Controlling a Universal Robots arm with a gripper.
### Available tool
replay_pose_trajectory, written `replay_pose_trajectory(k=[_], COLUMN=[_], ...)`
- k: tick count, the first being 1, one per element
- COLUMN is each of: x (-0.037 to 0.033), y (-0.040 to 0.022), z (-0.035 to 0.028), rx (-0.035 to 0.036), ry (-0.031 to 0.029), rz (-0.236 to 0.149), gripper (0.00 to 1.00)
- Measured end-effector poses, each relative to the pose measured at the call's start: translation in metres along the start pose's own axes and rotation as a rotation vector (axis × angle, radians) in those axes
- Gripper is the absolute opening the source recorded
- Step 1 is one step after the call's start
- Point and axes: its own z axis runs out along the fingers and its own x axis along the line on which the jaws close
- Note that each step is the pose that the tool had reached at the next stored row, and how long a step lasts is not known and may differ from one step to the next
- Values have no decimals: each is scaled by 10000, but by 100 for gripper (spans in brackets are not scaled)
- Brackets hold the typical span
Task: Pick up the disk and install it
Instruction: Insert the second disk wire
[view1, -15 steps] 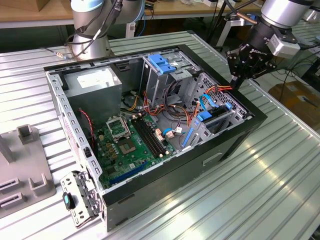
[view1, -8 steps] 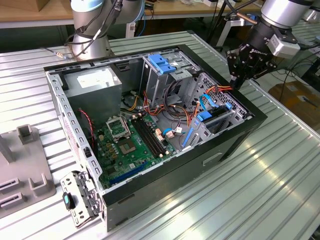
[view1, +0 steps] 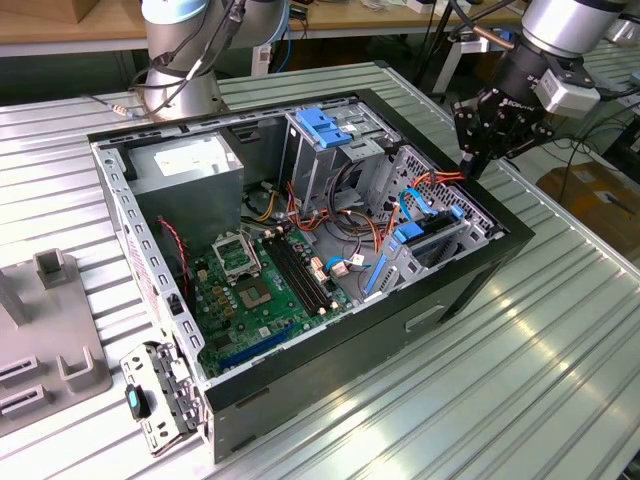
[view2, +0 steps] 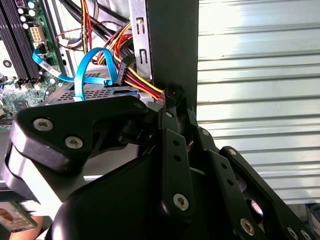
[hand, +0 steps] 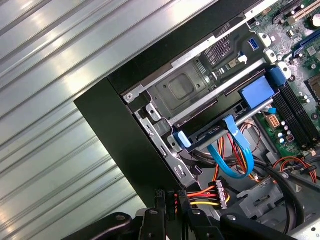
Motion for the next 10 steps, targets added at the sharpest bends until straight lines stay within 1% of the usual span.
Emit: replay_pose_trajectory(k=[5, 6, 10], x=[0, 0, 0], y=[0, 0, 0], z=[0, 0, 0], rx=[0, 0, 0], ry=[0, 0, -1], rz=[-1, -1, -2], gripper=[22, 16, 16])
